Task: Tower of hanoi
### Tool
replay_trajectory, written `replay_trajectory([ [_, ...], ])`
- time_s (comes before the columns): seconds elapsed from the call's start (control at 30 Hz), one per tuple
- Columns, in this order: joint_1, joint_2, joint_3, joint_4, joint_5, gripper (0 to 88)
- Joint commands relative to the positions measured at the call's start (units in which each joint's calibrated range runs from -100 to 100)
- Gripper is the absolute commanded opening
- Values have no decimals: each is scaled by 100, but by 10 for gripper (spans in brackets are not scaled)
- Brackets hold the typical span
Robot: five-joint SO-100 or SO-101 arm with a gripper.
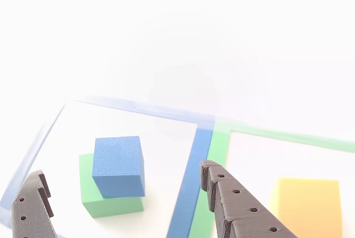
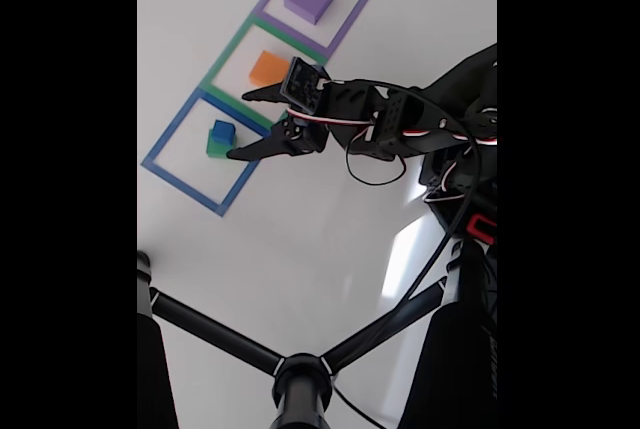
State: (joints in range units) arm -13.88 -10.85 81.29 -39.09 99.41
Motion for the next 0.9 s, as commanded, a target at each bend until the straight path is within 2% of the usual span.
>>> replay_trajectory([
  [0.0,-108,330,-338,-415,59,308],
  [0.23,-223,1000,-611,-917,59,304],
  [0.87,-415,1775,-983,-1298,59,294],
])
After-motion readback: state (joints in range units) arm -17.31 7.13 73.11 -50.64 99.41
